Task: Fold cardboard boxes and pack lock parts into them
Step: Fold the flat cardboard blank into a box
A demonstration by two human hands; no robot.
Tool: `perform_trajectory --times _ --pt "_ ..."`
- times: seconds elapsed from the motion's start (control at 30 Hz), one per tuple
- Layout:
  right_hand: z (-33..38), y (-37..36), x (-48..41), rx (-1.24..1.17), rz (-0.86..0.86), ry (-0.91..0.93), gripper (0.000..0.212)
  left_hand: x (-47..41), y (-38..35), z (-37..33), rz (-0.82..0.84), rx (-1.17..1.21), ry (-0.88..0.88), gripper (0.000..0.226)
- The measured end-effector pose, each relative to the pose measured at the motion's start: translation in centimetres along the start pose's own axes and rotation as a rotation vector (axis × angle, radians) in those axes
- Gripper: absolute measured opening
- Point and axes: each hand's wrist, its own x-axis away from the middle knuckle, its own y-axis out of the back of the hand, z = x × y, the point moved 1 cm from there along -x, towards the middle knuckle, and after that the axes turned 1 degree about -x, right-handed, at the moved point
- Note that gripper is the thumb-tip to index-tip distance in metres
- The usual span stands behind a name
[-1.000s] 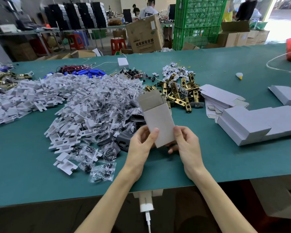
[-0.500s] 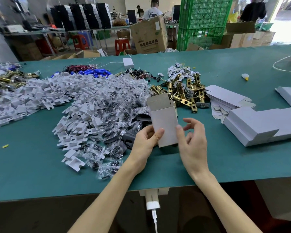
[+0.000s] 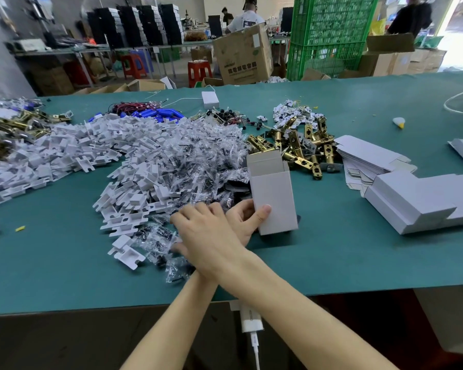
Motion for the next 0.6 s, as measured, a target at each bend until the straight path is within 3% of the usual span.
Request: perform_trajectory --times 0.1,0.37,0.6 --pt "0.6 -0.8 -1.6 -0.071 0.236 0.053 0.021 -0.3 0.0 0.0 -0.001 -0.106 0.047 0.008" --pt "0.1 -0.9 -1.6 -0.179 0.183 -0.005 0.008 -0.4 0.1 0.4 -0.025 -0.068 0.073 0.008" --pt "0.1 -0.5 -1.2 -0.204 0.184 -0.095 0.012 -0.4 -0.4 0.7 -0.055 -0.055 0.052 0.007"
